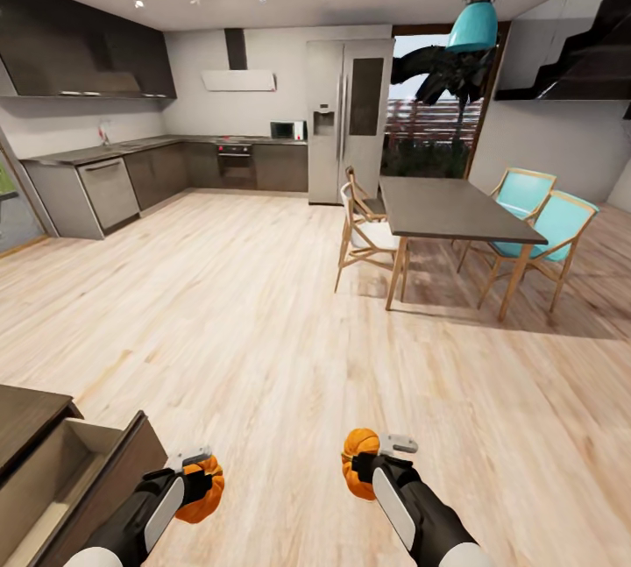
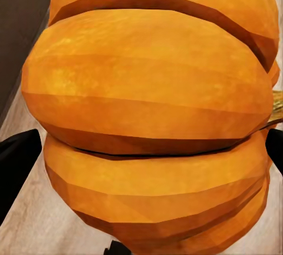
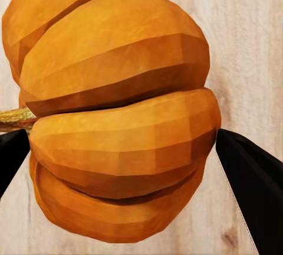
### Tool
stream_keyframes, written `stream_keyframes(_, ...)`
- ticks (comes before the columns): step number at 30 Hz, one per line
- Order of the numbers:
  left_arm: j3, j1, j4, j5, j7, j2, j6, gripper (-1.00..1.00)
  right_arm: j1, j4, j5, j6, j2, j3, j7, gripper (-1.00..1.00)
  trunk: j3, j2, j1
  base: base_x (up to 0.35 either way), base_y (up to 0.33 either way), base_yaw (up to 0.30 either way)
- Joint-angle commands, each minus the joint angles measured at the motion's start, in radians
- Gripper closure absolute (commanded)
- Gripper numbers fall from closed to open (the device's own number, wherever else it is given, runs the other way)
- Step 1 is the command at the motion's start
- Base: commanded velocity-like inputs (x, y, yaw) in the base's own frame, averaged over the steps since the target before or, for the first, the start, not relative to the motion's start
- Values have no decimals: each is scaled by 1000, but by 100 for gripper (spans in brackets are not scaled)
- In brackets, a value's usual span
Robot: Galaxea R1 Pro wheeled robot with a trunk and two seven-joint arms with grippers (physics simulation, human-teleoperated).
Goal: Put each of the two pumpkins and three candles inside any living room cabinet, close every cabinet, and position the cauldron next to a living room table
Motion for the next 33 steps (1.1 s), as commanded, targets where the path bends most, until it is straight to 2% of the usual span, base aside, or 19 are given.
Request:
stream_keyframes(1, 0, 0, 0, -3, 3, 0, 0, 100, 0, 0, 1, -1, 0, 0, 2, 100, 0, 0, 0, 333, -129, 82)
stream_keyframes(15, -1, 0, 0, -3, 4, -1, 0, 100, 0, 0, 1, 0, -1, 0, 2, 100, 7, 0, 0, 325, -148, 195)
stream_keyframes(33, -1, 0, 0, -4, 4, -2, 0, 100, 0, 0, 2, 5, 0, 0, 0, 100, 21, 0, 0, 254, -250, 249)
